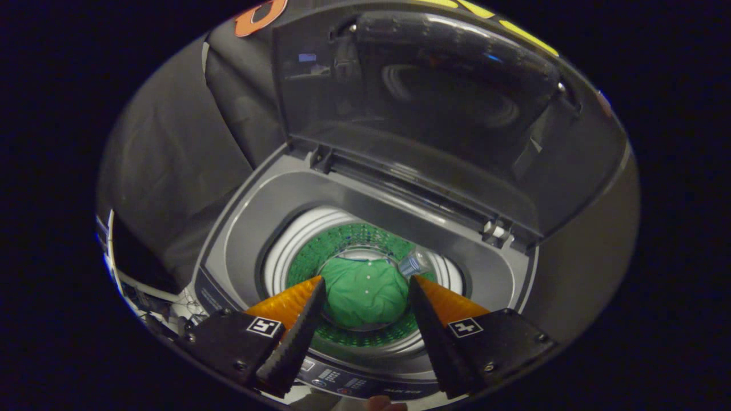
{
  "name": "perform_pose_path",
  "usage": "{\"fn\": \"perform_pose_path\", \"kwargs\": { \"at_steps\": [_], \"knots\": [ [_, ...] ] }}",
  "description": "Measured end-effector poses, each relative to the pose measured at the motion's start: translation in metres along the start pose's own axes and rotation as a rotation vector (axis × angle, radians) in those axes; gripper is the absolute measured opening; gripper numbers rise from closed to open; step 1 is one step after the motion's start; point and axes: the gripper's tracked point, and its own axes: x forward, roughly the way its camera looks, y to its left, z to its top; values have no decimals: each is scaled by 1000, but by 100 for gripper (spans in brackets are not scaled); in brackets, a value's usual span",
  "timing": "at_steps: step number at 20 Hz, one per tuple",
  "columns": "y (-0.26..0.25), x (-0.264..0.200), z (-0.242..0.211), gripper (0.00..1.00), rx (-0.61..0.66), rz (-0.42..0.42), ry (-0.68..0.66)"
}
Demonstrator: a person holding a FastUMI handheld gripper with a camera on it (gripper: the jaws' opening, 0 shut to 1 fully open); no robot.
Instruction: Put the clothes into the washing machine and then close the washing machine lid.
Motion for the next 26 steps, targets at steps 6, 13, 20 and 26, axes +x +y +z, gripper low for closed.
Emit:
{"fn": "perform_pose_path", "kwargs": {
  "at_steps": [6,13,20,26],
  "knots": [
    [24,-79,72,91,-48,59,-205],
    [36,-196,159,92,-28,165,-512],
    [-8,-241,236,92,-14,135,-756],
    [-42,-177,260,93,109,92,-692]
  ]
}}
